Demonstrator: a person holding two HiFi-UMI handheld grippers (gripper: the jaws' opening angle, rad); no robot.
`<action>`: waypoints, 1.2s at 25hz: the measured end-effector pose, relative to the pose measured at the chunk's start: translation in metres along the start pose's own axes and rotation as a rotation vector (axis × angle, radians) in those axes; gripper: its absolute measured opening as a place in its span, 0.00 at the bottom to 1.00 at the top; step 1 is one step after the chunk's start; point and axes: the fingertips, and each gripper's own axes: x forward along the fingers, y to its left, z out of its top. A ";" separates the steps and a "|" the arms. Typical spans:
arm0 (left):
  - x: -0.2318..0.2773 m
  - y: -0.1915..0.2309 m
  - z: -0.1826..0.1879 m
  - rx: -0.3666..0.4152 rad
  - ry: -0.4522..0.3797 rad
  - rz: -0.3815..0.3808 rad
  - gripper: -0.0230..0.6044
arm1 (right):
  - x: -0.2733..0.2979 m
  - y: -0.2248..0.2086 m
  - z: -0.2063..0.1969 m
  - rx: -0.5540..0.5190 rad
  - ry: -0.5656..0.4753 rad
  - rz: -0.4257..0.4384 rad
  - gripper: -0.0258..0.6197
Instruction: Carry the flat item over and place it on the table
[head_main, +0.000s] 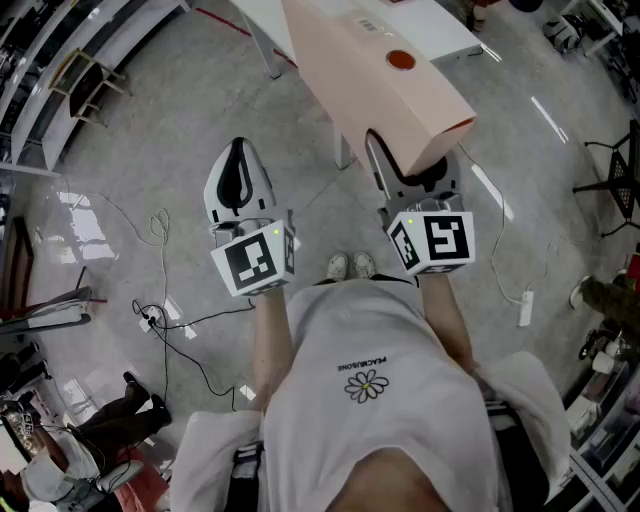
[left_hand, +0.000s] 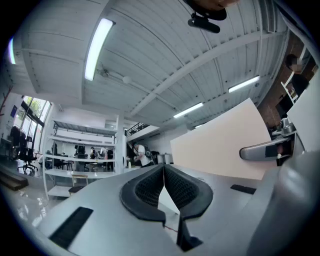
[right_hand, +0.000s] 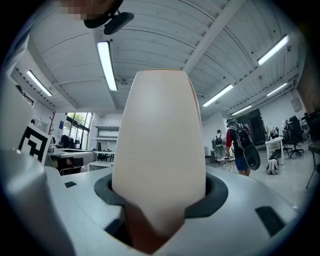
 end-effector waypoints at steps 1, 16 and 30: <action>0.000 0.001 0.000 -0.002 0.013 0.007 0.06 | 0.000 0.000 0.000 -0.002 0.000 -0.001 0.49; -0.001 -0.003 0.000 0.011 0.003 -0.004 0.06 | 0.000 -0.005 -0.001 -0.004 -0.006 -0.016 0.49; 0.012 -0.017 -0.004 -0.022 0.010 0.099 0.06 | 0.024 -0.047 -0.010 0.033 0.020 0.060 0.49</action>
